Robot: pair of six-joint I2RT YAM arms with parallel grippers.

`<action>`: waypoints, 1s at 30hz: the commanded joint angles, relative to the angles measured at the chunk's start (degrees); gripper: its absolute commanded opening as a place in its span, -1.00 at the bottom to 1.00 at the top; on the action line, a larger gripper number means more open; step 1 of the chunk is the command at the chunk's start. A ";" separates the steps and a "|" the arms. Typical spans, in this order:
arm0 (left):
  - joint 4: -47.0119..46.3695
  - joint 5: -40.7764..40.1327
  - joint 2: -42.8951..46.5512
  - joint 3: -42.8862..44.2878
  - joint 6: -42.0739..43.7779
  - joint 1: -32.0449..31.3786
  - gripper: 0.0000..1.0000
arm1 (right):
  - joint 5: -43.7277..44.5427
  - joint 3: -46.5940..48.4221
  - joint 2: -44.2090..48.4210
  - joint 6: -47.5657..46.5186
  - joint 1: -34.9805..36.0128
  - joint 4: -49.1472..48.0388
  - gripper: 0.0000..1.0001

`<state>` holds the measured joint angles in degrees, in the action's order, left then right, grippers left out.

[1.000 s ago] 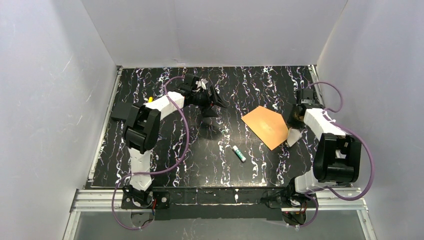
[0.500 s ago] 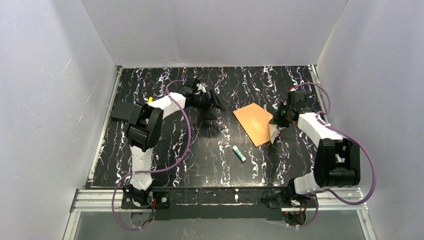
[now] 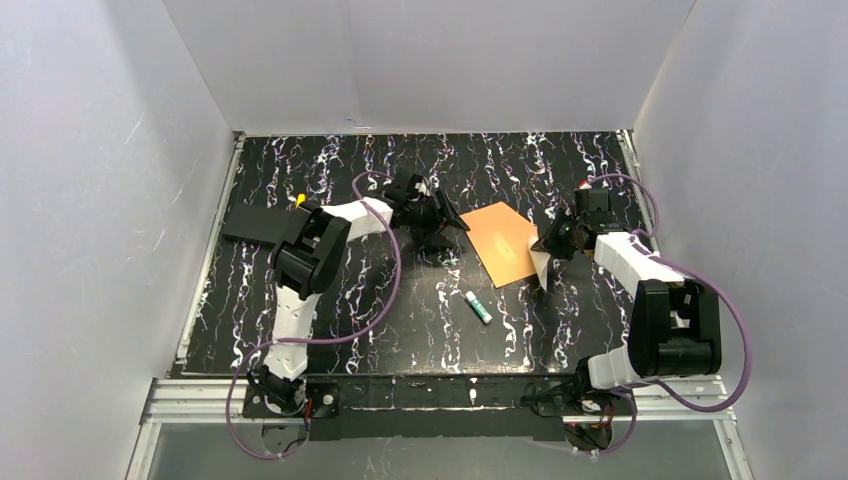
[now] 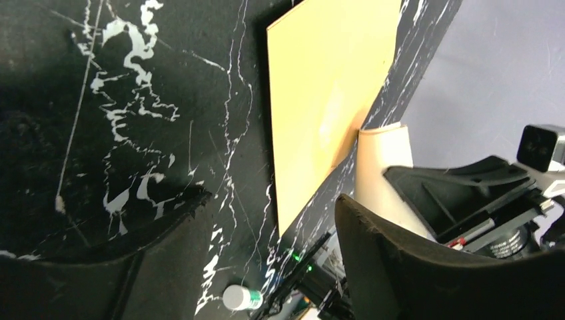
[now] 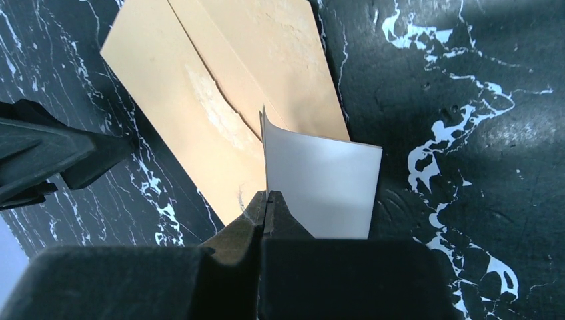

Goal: Place the letter into the envelope and seal it

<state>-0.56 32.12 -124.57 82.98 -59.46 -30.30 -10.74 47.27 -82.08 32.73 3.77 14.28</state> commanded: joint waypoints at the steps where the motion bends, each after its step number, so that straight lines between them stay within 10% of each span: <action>1: -1.13 -9.08 -0.82 -0.08 -2.62 -2.11 0.25 | -1.10 -1.60 2.42 1.00 0.17 -2.06 -0.97; 20: -11.39 -6.82 -10.28 1.96 -17.24 -6.06 -0.42 | -3.17 -1.57 1.61 -1.72 0.10 -1.00 -0.97; 30: -13.94 -3.70 -10.61 1.03 -10.76 -5.95 -0.34 | -6.04 -0.99 -1.23 -3.21 0.10 -2.53 -0.97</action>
<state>-18.28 28.40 -133.95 86.54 -75.79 -35.77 -13.85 45.08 -82.28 31.29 3.77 13.41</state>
